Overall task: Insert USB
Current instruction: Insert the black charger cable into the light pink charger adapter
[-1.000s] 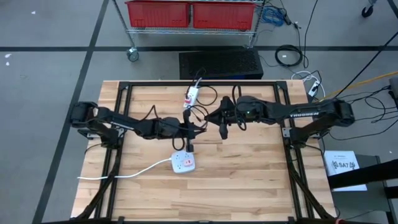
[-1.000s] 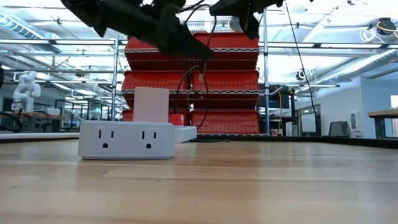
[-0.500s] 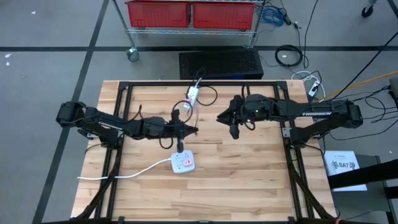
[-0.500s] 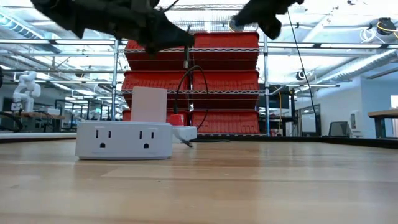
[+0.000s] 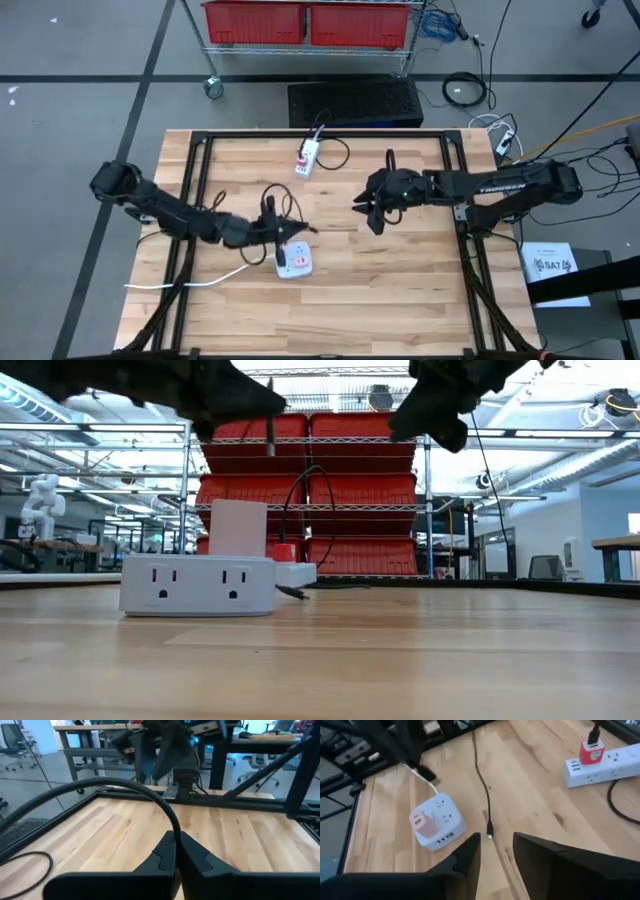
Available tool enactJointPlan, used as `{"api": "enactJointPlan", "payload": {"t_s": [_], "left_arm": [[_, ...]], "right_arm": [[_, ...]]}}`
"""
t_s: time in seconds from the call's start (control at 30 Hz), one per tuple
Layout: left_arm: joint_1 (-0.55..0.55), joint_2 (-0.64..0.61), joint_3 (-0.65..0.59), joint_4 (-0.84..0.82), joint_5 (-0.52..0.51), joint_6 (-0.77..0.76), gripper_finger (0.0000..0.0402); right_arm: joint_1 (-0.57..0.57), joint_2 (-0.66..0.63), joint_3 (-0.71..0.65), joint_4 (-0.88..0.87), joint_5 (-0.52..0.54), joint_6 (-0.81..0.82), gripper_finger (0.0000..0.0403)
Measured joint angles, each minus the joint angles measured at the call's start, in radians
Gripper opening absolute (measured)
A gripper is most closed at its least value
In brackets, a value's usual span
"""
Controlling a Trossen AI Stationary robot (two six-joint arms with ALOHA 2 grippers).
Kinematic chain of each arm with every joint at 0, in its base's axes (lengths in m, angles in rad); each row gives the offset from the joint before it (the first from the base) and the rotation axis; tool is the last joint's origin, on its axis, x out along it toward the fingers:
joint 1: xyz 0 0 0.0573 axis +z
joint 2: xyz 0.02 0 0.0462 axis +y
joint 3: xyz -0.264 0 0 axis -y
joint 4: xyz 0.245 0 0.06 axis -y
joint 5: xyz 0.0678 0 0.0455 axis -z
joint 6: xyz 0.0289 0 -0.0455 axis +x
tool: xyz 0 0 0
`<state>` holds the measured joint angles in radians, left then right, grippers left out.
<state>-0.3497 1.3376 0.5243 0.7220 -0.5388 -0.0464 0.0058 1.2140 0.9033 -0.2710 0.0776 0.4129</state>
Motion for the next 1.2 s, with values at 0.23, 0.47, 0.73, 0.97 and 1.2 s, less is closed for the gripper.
{"api": "enactJointPlan", "payload": {"t_s": [0.23,0.47,0.73,0.97,1.2], "left_arm": [[-0.12,0.023,0.0,-0.009,-0.12,-0.027,0.0007],[-0.202,0.154,0.043,0.008,-0.273,-0.051,0.0007],[-0.282,0.333,0.201,0.055,-0.461,-0.088,0.0007],[-0.321,0.408,0.251,-0.058,-0.605,-0.245,0.0007],[-0.32,0.407,0.252,-0.141,-0.574,-0.298,0.0007]], "right_arm": [[0.085,0.0,-0.085,0.131,0.105,0.06,0.0107],[0.174,0.0,-0.102,0.158,0.211,0.1,0.0107],[0.234,0.0,-0.102,0.193,0.235,0.104,0.0107],[0.264,0.0,-0.102,0.192,0.236,0.1,0.0107],[0.272,0.0,-0.102,0.191,0.235,0.096,0.0107]]}}
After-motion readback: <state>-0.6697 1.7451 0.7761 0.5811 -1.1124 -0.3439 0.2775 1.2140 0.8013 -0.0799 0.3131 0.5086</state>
